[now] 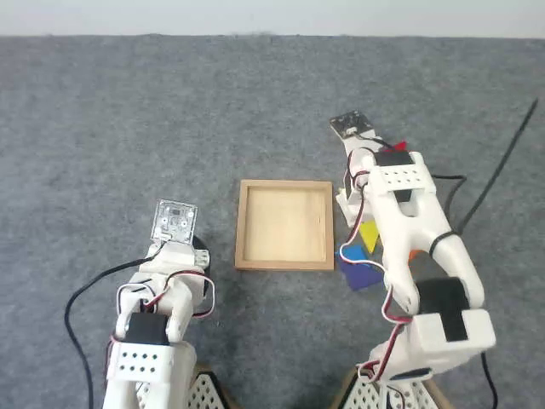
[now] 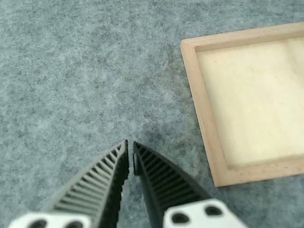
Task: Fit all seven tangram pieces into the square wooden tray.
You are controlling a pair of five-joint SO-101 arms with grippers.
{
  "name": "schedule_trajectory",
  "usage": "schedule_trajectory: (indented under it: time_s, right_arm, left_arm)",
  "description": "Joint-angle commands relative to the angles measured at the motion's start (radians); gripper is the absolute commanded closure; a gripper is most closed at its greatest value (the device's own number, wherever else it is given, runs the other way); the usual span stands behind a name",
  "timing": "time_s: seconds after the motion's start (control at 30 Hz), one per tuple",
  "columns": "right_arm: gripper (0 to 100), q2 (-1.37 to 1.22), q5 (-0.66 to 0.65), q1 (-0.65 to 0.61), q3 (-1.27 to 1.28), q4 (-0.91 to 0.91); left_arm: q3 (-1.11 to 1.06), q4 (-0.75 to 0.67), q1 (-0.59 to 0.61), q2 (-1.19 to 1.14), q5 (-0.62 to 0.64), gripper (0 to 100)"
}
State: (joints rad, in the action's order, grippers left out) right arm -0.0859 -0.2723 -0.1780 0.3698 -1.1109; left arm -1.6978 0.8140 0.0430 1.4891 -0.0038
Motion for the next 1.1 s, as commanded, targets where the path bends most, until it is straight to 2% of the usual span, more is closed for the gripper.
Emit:
schedule_trajectory:
  time_s: [0.0, 0.13, 0.37, 0.7, 0.77, 0.93, 1.07]
  right_arm:
    - [70.8, 0.059, 0.003, 0.018, -0.009, 0.045]
    - [62.2, -0.012, -0.072, 0.002, -0.017, 0.071]
    - [66.8, -0.191, -0.095, -0.001, -0.103, 0.07]
    - [67.1, -0.312, -0.101, 0.002, -0.215, 0.027]
    - [69.6, -0.314, -0.101, 0.002, -0.213, 0.024]
    - [83.8, -0.312, -0.095, 0.002, -0.213, 0.007]
    - [82.4, -0.311, -0.063, 0.004, -0.213, 0.007]
  left_arm:
    - [0.008, 0.002, 0.005, 0.012, 0.005, 98]
    - [0.008, 0.002, 0.005, 0.012, 0.005, 98]
    - [0.008, 0.002, 0.005, 0.012, 0.005, 98]
    - [0.008, 0.002, 0.005, 0.012, 0.005, 98]
    - [0.008, 0.002, 0.005, 0.012, 0.005, 98]
    - [0.008, 0.002, 0.005, 0.012, 0.005, 98]
    - [0.008, 0.002, 0.005, 0.012, 0.005, 98]
